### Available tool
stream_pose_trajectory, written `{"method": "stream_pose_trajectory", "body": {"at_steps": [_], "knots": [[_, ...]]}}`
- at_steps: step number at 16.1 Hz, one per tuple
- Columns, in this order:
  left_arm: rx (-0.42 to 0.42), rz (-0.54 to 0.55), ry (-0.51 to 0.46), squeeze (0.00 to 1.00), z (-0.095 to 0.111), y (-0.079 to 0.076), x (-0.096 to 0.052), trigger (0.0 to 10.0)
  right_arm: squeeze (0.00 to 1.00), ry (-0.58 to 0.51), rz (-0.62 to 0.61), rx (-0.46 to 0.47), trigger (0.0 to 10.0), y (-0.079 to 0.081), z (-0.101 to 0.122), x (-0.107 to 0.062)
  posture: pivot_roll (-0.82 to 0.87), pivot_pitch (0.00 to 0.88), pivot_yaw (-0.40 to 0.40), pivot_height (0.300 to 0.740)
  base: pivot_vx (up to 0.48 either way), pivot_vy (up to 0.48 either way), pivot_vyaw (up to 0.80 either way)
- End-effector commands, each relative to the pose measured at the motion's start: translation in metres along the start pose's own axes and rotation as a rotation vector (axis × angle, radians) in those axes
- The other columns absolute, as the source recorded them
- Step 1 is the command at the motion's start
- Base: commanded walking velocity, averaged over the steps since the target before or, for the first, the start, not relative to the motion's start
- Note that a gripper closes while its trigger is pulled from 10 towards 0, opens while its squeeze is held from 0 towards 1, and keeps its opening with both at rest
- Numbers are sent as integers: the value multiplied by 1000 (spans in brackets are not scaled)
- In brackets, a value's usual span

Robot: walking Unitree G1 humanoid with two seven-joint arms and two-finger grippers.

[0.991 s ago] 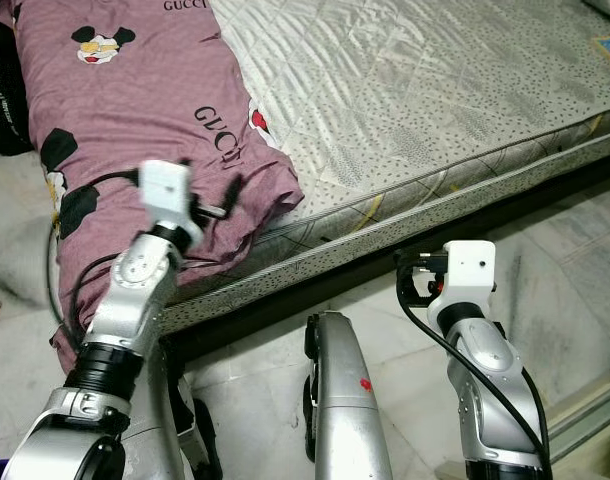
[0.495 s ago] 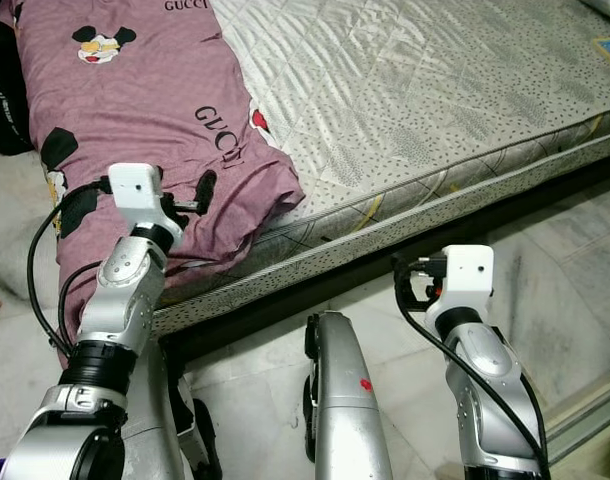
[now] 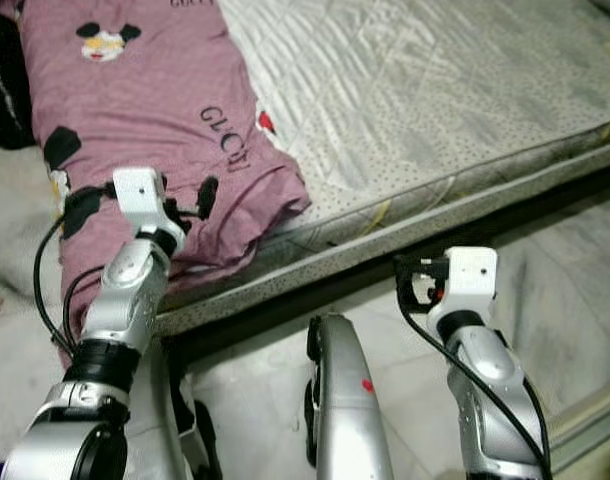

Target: Clean up the room

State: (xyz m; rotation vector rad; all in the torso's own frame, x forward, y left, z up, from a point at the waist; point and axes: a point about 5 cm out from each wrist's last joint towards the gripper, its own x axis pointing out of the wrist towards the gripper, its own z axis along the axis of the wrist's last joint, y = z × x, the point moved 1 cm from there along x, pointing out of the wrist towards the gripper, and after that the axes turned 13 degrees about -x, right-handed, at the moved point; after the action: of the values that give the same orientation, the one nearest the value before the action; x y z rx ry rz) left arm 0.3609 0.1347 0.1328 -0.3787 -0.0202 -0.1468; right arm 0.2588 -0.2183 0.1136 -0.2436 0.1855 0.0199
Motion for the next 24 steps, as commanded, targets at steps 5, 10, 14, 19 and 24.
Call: {"method": "stream_pose_trajectory", "body": {"at_steps": [5, 10, 14, 19, 24], "knots": [[-18, 48, 103, 0, -18, 8, 8, 10000, 0, 62, -41, -28, 10000, -17, -9, -26, -285, 292, -25, 541, 0, 0, 0], [20, 134, 291, 0, -36, 18, 17, 10000, 0, 124, -84, -75, 10000, -36, -17, -56, -344, 358, -28, 541, 0, 0, 0], [110, 33, 430, 0, -55, -2, 18, 10000, 0, 142, -85, -76, 10000, -36, -17, -61, -343, 365, -23, 541, 0, 0, 0], [324, -210, 515, 0, -82, -42, 10, 10000, 0, 130, -75, -74, 10000, -31, -15, -52, -320, 330, -19, 541, 0, 0, 0], [520, -306, 497, 0, -86, -41, 4, 10000, 0, 87, -63, -54, 10000, -22, -11, -30, -270, 254, -8, 541, 0, 0, 0]]}}
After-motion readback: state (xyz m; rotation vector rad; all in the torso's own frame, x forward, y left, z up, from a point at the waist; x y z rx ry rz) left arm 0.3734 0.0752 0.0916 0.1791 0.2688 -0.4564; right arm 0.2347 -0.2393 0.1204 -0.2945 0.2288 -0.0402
